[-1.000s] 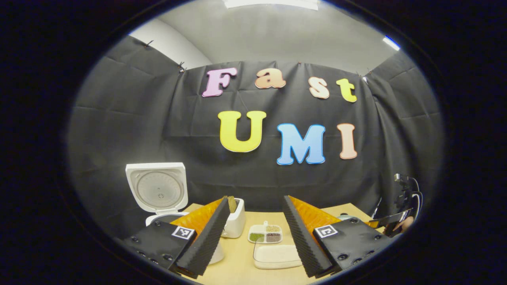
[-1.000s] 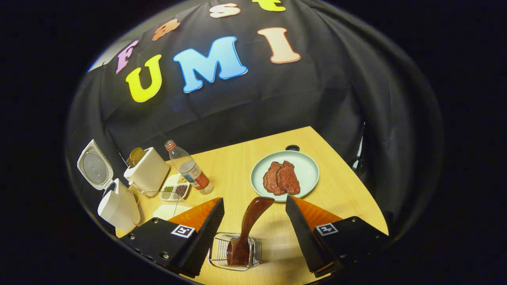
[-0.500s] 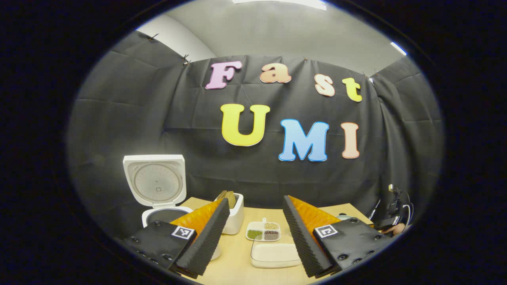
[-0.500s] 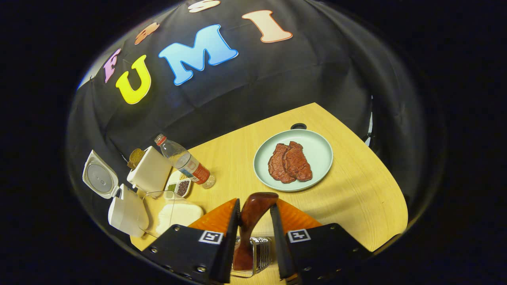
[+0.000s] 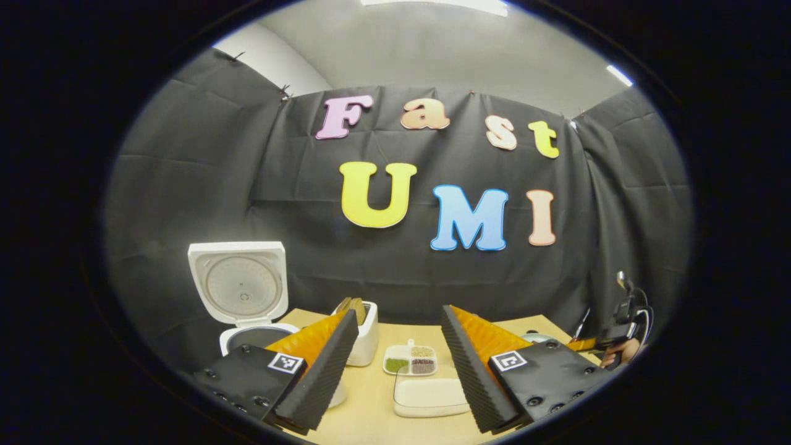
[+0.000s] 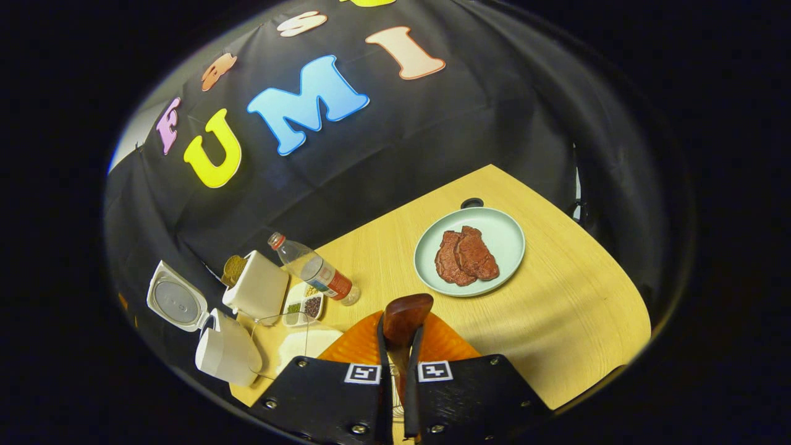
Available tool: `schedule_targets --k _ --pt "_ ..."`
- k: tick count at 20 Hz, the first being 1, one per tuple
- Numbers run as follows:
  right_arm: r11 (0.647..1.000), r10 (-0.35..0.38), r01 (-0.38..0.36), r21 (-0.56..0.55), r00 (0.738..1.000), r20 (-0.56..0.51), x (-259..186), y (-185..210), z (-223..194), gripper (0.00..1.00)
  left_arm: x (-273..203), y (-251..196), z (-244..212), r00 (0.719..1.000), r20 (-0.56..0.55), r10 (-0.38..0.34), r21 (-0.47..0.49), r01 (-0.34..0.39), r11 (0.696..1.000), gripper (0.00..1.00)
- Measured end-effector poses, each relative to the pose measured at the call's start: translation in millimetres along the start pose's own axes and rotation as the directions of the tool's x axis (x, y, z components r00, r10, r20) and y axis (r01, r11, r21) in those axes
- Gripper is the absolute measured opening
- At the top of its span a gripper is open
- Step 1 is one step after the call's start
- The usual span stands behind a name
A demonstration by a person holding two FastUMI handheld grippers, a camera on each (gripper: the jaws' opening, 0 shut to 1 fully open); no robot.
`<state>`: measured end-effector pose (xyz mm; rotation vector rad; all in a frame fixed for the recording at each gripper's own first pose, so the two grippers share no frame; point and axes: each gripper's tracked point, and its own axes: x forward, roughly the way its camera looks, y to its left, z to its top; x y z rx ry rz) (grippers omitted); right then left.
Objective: Close the left gripper, press the button to open the rice cooker; take a wooden spoon from the chopstick holder with the right hand, scoop a spoonful of rice and pour it into the rice cooker, then put the wooden spoon back into the chopstick holder.
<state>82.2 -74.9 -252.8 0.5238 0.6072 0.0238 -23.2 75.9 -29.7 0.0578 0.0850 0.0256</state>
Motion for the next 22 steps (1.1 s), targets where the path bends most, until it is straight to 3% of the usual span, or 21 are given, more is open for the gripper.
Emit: schedule_targets --k 5,10,17,22 --pt "0.999 0.039 -0.041 0.013 0.993 0.113 -41.5 39.0 43.9 0.07 -7.2 11.5 -2.1 1.000 0.013 -0.024 -0.012 0.024 1.000 0.93" --pt "0.991 0.129 -0.120 -0.056 0.976 0.175 -59.5 110.2 61.1 0.07 -12.5 35.5 -5.7 0.999 0.026 -0.031 0.001 0.031 1.000 0.93" --pt "0.953 0.221 -0.185 -0.239 0.966 0.134 -23.8 202.5 31.4 0.07 -23.6 80.8 -16.2 1.000 0.018 -0.018 0.021 0.017 1.000 0.93" --pt "0.920 0.200 -0.162 -0.356 0.977 0.073 28.2 225.6 -9.3 0.07 -36.5 114.5 -31.2 1.000 -0.011 0.019 0.025 -0.018 1.000 0.93"
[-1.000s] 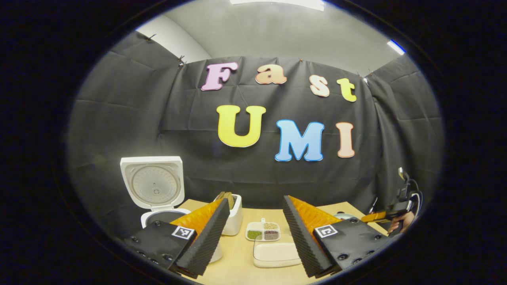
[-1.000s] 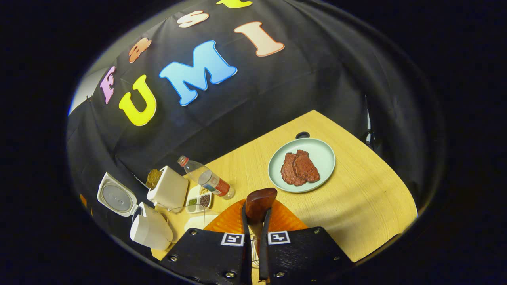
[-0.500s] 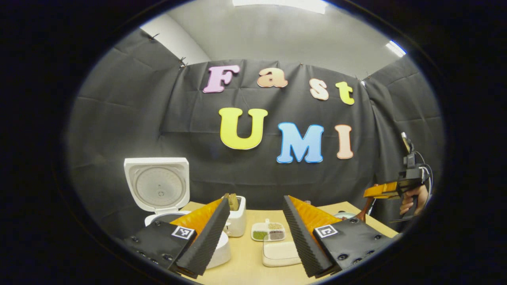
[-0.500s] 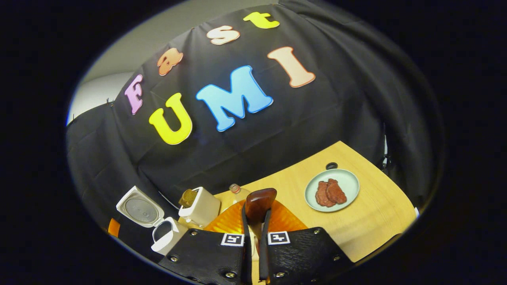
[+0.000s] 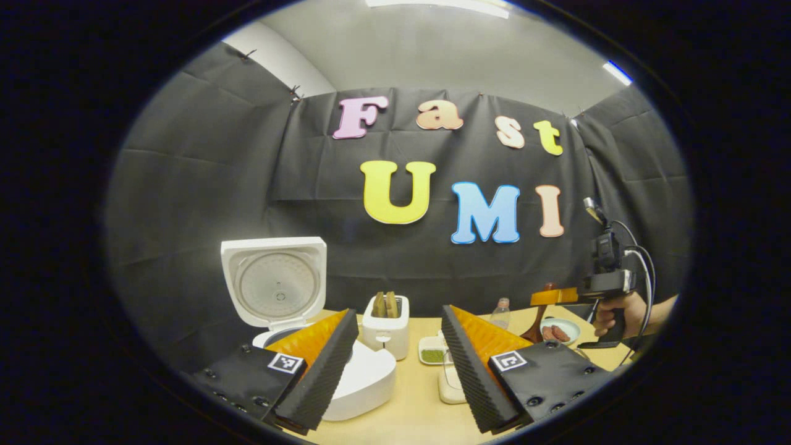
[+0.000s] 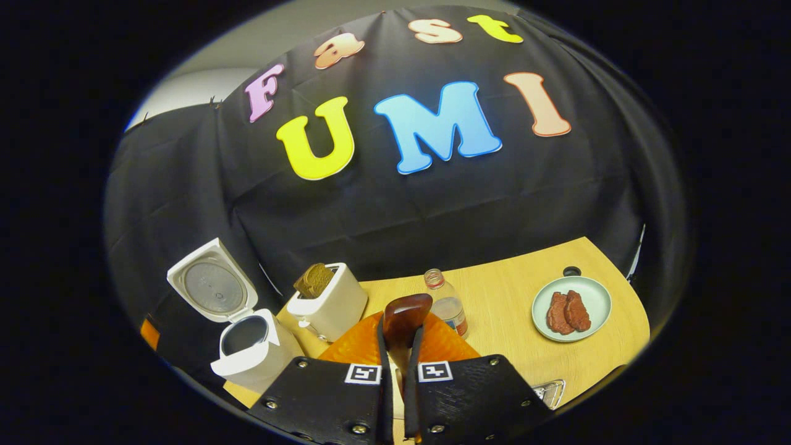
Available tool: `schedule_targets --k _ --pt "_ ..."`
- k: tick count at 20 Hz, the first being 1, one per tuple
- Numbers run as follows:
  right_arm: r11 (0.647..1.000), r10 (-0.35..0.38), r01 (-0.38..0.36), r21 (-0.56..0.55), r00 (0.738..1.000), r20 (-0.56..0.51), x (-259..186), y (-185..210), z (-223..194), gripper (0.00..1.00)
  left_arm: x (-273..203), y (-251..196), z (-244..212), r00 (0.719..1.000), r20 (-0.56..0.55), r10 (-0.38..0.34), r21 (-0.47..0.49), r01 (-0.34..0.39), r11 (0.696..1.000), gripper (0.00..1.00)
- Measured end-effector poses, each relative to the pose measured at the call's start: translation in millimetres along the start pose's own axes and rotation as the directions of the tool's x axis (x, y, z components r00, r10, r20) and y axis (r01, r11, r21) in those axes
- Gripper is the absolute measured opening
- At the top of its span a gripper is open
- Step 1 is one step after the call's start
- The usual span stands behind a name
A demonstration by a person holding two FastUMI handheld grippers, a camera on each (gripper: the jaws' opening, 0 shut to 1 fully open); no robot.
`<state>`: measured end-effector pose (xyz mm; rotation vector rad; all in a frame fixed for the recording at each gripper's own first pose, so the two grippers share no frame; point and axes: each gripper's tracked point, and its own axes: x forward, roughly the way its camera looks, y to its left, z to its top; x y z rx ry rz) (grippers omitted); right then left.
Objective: Close the left gripper, press the button to open the rice cooker; take a wooden spoon from the chopstick holder with the right hand, scoop a spoonful of rice and pour it into the rice cooker, then put the wooden spoon back into the chopstick holder.
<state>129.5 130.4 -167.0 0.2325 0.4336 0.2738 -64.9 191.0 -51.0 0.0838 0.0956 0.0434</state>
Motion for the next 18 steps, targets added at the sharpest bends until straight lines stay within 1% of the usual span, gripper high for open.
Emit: schedule_targets --k 4,8,10,12,14,16,18 --pt "0.994 -0.033 0.029 -0.104 0.999 -0.042 37.7 5.7 -33.8 0.07 -4.1 19.5 -12.7 0.999 -0.028 0.021 -0.004 -0.021 1.000 0.93" --pt "0.968 -0.073 0.064 -0.242 0.997 -0.028 61.4 3.4 -58.8 0.07 -6.9 36.4 -22.5 0.998 -0.047 0.035 -0.002 -0.035 0.999 0.95" --pt "0.960 -0.077 0.067 -0.274 0.997 -0.029 67.7 4.6 -73.4 0.07 -6.4 45.2 -31.6 0.997 -0.068 0.044 -0.006 -0.044 0.999 0.93" --pt "0.972 -0.069 0.058 -0.226 0.997 -0.040 68.2 10.7 -86.5 0.08 -6.7 52.0 -37.9 0.995 -0.090 0.052 -0.015 -0.054 0.998 0.95" --pt "0.990 -0.043 0.035 -0.139 0.998 -0.051 68.0 20.1 -93.4 0.08 -7.4 57.6 -38.4 0.994 -0.095 0.062 -0.019 -0.064 0.998 0.94" --pt "1.000 -0.005 0.003 -0.018 0.997 -0.075 68.5 30.2 -101.4 0.07 -6.7 59.8 -41.6 0.992 -0.102 0.067 -0.018 -0.069 0.997 0.95" --pt "0.993 0.023 -0.013 0.116 0.996 -0.087 71.3 32.8 -103.1 0.07 -6.5 63.2 -47.4 0.991 -0.111 0.078 -0.010 -0.079 0.997 0.94"
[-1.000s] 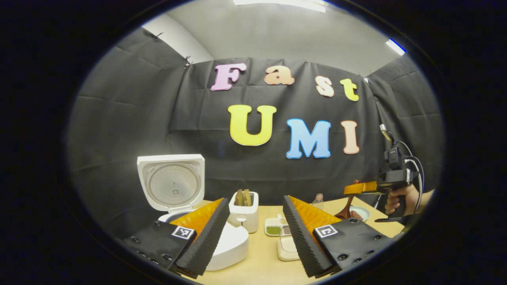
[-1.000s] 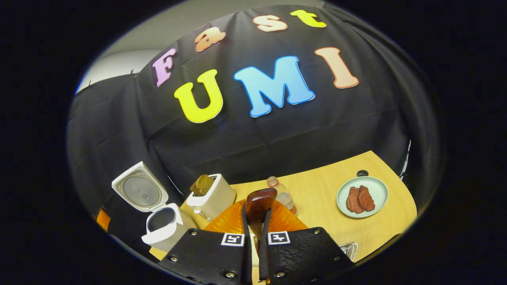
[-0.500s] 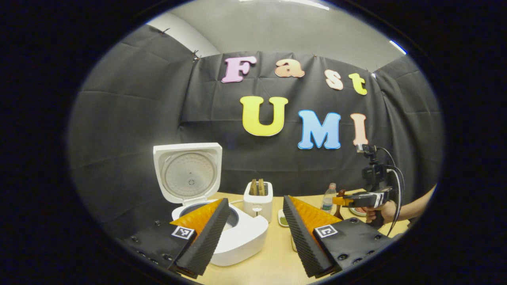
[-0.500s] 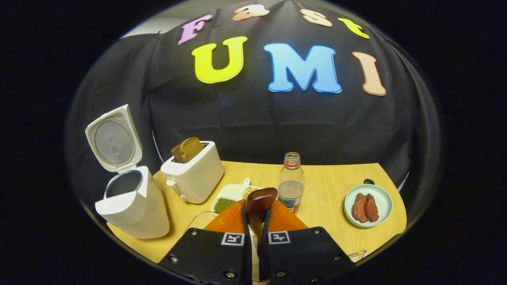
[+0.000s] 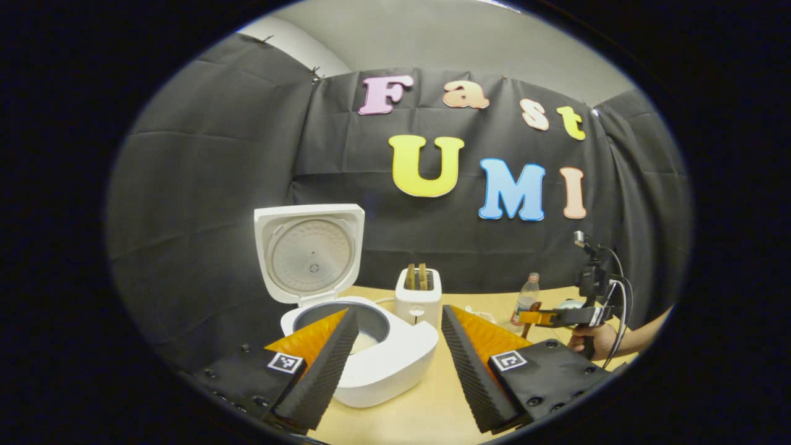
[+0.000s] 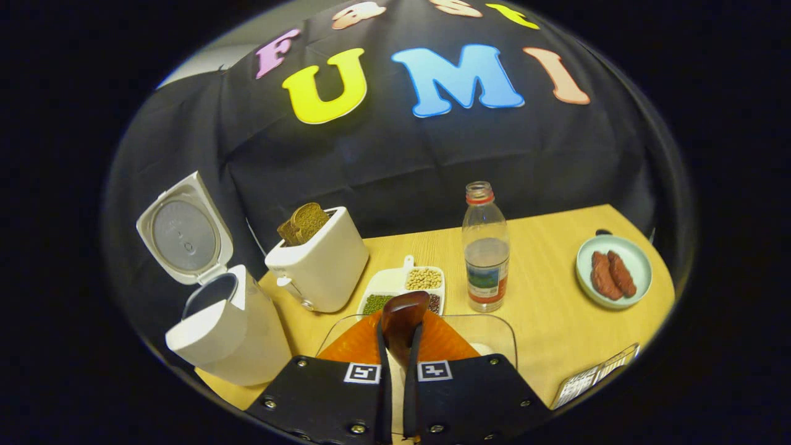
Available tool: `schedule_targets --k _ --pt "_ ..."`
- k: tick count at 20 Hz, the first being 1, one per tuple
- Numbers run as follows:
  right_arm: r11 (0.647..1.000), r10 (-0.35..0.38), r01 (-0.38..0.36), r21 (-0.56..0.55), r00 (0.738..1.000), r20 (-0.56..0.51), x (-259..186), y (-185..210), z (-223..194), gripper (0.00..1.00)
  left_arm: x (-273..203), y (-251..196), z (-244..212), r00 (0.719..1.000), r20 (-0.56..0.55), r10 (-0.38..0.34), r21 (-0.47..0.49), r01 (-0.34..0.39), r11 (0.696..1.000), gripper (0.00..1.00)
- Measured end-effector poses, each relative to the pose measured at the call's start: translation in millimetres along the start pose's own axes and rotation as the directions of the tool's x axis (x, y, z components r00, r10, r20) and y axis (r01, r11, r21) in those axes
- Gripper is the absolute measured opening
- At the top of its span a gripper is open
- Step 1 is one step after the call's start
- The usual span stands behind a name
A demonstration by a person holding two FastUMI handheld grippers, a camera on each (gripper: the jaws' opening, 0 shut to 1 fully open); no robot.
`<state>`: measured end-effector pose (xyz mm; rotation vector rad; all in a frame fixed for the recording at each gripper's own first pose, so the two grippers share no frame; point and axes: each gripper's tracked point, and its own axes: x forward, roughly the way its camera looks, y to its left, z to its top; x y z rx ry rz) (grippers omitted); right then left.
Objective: Close the left gripper, press the button to open the rice cooker; take a wooden spoon from the chopstick holder with the right hand, scoop a spoonful of rice and pour it into the rice cooker, then put the wooden spoon back into the chopstick holder.
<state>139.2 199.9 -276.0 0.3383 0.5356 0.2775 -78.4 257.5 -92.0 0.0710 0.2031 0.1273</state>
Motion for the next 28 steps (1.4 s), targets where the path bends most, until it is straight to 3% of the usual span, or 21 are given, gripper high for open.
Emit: schedule_targets --k 3,6,8,17,22,28 --pt "0.959 0.055 -0.049 0.278 0.998 -0.015 2.1 -6.9 0.2 0.07 -0.6 -1.9 -0.3 1.000 -0.005 -0.007 -0.009 0.007 1.000 0.95" --pt "0.859 0.080 -0.082 0.506 0.996 0.025 -4.2 -21.1 11.3 0.07 -3.2 -4.4 0.5 1.000 -0.004 -0.014 -0.014 0.014 1.000 0.95" --pt "0.803 0.085 -0.109 0.586 0.994 0.069 -15.4 -29.5 26.4 0.07 -2.9 -5.5 4.9 1.000 0.003 -0.021 -0.020 0.021 1.000 0.95" --pt "0.641 0.133 -0.293 0.709 0.953 0.274 -87.4 -17.5 113.4 0.07 1.5 -23.3 32.5 0.993 0.072 -0.096 -0.055 0.100 0.994 0.93" --pt "0.619 0.162 -0.363 0.696 0.927 0.338 -117.6 8.3 145.2 0.07 3.4 -20.3 29.8 0.990 0.084 -0.111 -0.046 0.115 0.992 0.94" --pt "0.586 0.229 -0.414 0.697 0.909 0.348 -116.9 55.6 155.3 0.07 -12.7 -8.5 20.1 0.990 0.081 -0.113 -0.063 0.118 0.991 0.95"
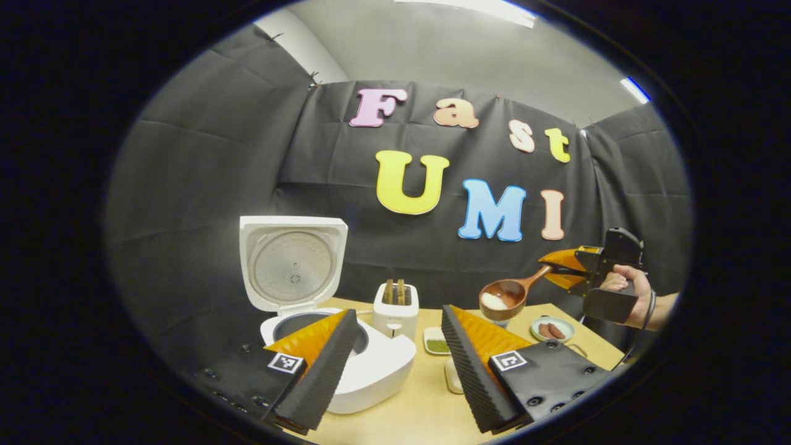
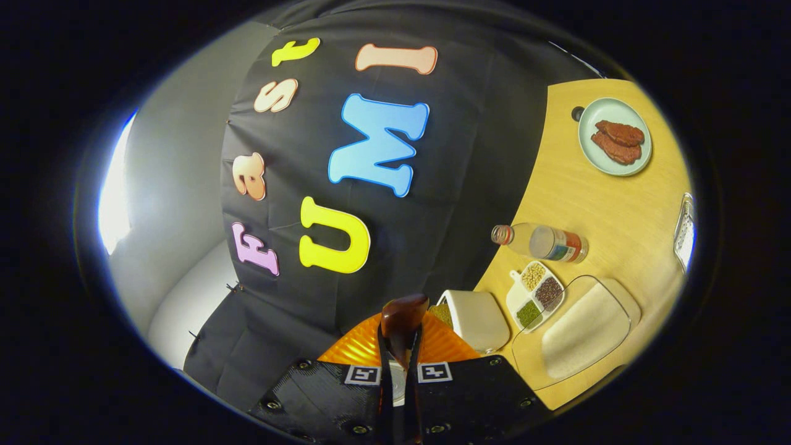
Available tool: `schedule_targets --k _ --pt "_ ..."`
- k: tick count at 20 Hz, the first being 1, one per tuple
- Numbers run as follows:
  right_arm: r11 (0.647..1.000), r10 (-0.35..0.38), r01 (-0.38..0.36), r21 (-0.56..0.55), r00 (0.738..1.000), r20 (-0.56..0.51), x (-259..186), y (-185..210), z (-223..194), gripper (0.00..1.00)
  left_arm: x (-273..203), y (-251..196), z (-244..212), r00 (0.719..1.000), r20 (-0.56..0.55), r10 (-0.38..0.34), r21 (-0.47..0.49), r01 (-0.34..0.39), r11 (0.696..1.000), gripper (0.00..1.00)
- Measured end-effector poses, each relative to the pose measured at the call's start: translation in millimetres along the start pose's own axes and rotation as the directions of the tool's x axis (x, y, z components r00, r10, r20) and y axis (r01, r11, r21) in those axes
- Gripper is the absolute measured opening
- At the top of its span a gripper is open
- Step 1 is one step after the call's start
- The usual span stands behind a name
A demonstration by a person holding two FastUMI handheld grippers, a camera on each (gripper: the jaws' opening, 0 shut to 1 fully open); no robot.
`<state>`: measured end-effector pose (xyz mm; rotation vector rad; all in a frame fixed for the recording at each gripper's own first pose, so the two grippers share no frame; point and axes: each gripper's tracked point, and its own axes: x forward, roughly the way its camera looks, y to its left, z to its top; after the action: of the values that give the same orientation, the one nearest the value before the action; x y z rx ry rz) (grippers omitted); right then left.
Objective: Close the left gripper, press the button to open the rice cooker; take a wooden spoon from the chopstick holder with the right hand, scoop a spoonful of rice and pour it into the rice cooker, then put the wooden spoon back into the chopstick holder.
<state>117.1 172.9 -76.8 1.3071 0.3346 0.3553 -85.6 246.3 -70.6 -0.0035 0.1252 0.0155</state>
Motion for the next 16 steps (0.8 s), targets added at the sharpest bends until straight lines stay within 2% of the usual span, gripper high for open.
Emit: schedule_targets --k 6,14,16 --pt "0.999 0.017 -0.020 -0.033 0.998 -0.063 30.4 26.3 -41.1 0.07 -15.9 20.6 -0.7 1.000 0.012 -0.009 -0.001 0.009 1.000 0.95" --pt "0.990 0.037 -0.061 -0.124 0.982 -0.186 91.0 50.5 -106.3 0.07 -24.6 56.5 -7.0 0.999 0.007 0.050 -0.032 -0.050 0.998 0.96" --pt "0.987 0.036 -0.068 -0.146 0.977 -0.212 109.3 50.5 -119.5 0.07 -25.9 62.5 -5.1 0.998 0.018 0.061 -0.050 -0.060 0.997 0.94"
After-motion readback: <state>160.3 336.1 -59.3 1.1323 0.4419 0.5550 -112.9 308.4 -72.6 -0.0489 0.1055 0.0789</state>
